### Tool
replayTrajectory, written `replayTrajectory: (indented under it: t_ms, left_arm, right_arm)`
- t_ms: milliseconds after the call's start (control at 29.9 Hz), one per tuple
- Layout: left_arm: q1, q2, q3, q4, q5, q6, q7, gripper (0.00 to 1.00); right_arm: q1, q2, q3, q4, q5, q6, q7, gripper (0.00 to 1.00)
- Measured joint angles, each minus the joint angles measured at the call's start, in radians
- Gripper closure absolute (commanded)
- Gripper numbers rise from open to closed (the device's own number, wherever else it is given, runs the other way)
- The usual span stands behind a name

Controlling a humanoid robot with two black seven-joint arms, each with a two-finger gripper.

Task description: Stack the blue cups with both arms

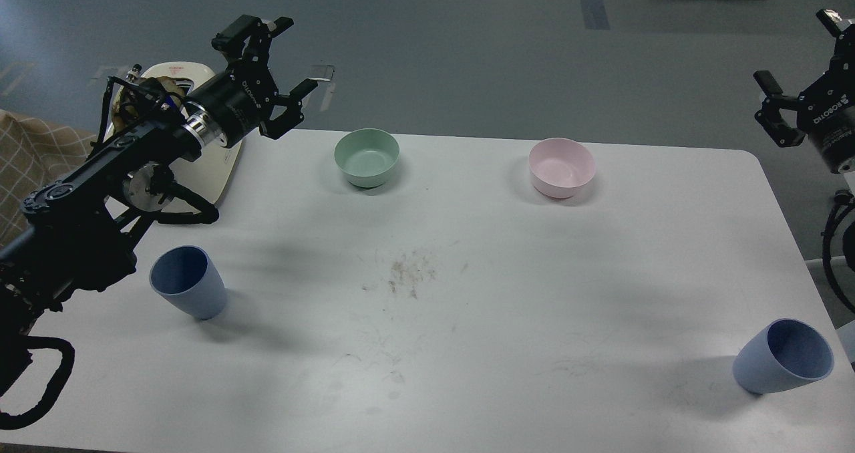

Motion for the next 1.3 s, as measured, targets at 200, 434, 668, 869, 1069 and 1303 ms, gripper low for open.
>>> replayTrajectory:
  t_ms: [200, 434, 668, 869, 1069, 1303]
  left_arm:
    - [0.003, 0.004, 0.026, -0.013, 0.000, 0.000, 0.000, 0.02]
    - [-0.008, 0.001, 0.026, -0.008, -0.001, 0.000, 0.005, 0.02]
    - [-0.035, 0.016, -0.004, 0.011, -0.018, 0.000, 0.005, 0.02]
    - [-0.032, 0.021, -0.069, 0.055, -0.019, 0.000, -0.001, 0.02]
    - [-0.027, 0.018, -0.079, 0.057, -0.021, 0.000, -0.010, 0.02]
    - [-0.023, 0.025, -0.066, 0.051, -0.001, 0.000, -0.078, 0.02]
  right_arm:
    - [-0.004, 0.002, 0.001, 0.000, -0.001, 0.000, 0.000, 0.00]
    - [-0.004, 0.002, 0.006, 0.000, -0.001, 0.000, 0.000, 0.00]
    - [0.008, -0.008, 0.008, -0.006, -0.002, 0.000, 0.000, 0.00]
    - [0.005, -0.001, 0.005, -0.007, -0.002, 0.000, 0.000, 0.00]
    - [0.006, -0.003, 0.006, -0.013, 0.000, 0.000, 0.000, 0.00]
    - [0.007, 0.001, 0.002, -0.029, 0.000, 0.000, 0.000, 0.00]
